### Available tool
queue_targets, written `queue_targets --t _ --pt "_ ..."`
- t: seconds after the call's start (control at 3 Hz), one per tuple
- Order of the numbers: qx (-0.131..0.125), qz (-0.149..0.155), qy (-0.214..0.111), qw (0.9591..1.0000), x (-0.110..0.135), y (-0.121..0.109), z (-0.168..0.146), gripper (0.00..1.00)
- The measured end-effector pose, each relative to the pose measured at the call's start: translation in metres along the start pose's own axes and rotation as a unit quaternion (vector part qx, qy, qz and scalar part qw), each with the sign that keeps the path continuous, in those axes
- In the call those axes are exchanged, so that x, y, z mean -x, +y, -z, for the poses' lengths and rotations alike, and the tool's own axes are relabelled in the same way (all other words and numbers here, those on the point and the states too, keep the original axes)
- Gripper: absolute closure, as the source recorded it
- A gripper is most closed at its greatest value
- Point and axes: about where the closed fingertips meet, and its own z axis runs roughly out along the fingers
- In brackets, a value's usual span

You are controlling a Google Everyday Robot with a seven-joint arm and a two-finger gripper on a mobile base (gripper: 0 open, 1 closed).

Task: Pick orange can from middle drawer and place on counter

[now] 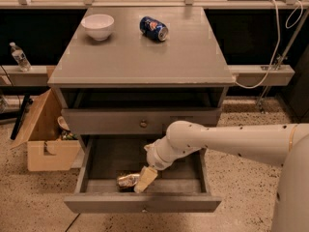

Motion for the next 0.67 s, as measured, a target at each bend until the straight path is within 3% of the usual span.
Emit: queue_targets --t 0.67 --pt "-0.015 0.058 -0.043 0.9973 0.004 -0.039 -0.053 0.0"
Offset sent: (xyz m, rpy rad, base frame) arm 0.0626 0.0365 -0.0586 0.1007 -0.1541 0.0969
